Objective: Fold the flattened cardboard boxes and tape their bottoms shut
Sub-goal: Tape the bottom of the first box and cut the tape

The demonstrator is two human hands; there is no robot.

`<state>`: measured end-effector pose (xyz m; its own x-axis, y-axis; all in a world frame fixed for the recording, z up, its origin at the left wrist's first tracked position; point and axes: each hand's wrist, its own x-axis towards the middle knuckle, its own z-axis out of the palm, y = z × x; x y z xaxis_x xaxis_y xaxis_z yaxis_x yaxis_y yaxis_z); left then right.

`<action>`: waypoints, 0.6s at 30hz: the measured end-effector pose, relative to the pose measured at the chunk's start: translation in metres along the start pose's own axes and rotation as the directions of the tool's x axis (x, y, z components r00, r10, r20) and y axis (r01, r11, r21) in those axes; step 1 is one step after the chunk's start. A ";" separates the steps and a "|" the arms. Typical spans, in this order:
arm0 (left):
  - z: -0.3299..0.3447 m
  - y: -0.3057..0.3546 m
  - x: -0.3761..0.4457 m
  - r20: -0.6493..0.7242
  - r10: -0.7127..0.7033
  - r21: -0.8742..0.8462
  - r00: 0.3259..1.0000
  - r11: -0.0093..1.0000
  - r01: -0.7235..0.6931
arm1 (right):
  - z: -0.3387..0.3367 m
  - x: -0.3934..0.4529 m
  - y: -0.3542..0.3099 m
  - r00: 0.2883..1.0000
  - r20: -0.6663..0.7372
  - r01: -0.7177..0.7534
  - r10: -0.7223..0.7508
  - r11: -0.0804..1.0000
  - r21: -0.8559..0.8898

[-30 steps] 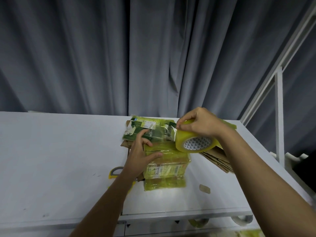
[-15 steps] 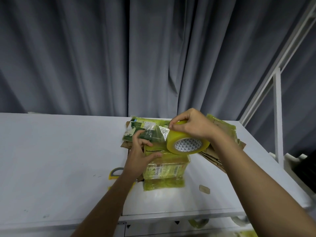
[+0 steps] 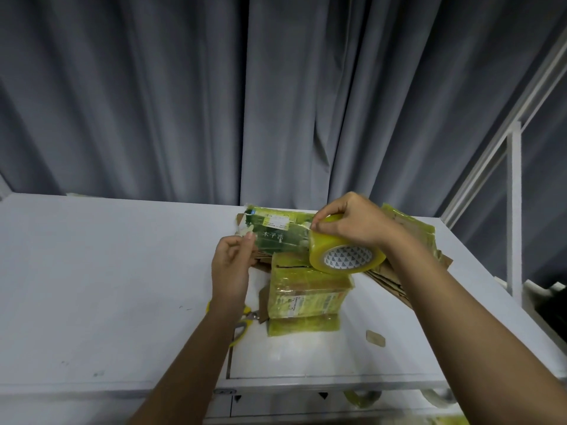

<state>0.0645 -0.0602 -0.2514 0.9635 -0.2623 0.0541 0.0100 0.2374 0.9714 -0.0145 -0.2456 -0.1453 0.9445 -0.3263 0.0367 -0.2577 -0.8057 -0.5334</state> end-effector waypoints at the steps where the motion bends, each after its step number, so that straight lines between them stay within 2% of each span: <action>1: 0.000 0.000 0.000 -0.038 -0.014 -0.017 0.999 1.000 0.014 | 0.000 -0.001 -0.001 1.000 -0.001 -0.005 0.005 1.000 -0.014; 6: -0.004 -0.016 -0.006 -0.101 -0.201 -0.165 0.974 0.969 0.182 | 0.003 -0.002 -0.012 1.000 -0.019 -0.006 0.004 0.991 -0.137; 10: -0.001 -0.034 -0.009 -0.090 -0.362 -0.207 0.928 0.918 0.339 | 0.007 -0.004 -0.026 1.000 0.016 0.016 -0.013 0.967 -0.254; 18: -0.001 -0.049 0.000 -0.033 -0.471 -0.227 0.882 0.863 0.452 | 0.021 0.004 -0.044 0.999 0.039 0.051 -0.037 0.884 -0.464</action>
<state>0.0644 -0.0708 -0.2994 0.8533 -0.3123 -0.4174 0.5052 0.2981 0.8099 0.0050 -0.2008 -0.1397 0.9607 -0.2765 0.0237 -0.2739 -0.9586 -0.0777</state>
